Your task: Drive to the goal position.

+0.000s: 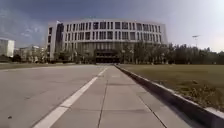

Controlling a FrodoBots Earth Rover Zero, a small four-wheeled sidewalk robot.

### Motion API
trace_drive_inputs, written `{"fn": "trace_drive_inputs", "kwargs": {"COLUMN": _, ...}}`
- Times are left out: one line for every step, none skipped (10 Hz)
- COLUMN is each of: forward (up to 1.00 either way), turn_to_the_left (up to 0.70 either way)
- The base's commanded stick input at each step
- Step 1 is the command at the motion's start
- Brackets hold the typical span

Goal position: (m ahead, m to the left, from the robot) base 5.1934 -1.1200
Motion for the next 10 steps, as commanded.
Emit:
{"fn": "trace_drive_inputs", "kwargs": {"forward": 0.7, "turn_to_the_left": 0.0}}
{"fn": "trace_drive_inputs", "kwargs": {"forward": 0.7, "turn_to_the_left": 0.0}}
{"fn": "trace_drive_inputs", "kwargs": {"forward": 0.7, "turn_to_the_left": 0.0}}
{"fn": "trace_drive_inputs", "kwargs": {"forward": 0.7, "turn_to_the_left": 0.0}}
{"fn": "trace_drive_inputs", "kwargs": {"forward": 0.7, "turn_to_the_left": 0.0}}
{"fn": "trace_drive_inputs", "kwargs": {"forward": 0.7, "turn_to_the_left": 0.0}}
{"fn": "trace_drive_inputs", "kwargs": {"forward": 0.7, "turn_to_the_left": 0.0}}
{"fn": "trace_drive_inputs", "kwargs": {"forward": 0.7, "turn_to_the_left": 0.0}}
{"fn": "trace_drive_inputs", "kwargs": {"forward": 0.7, "turn_to_the_left": 0.0}}
{"fn": "trace_drive_inputs", "kwargs": {"forward": 0.7, "turn_to_the_left": 0.0}}
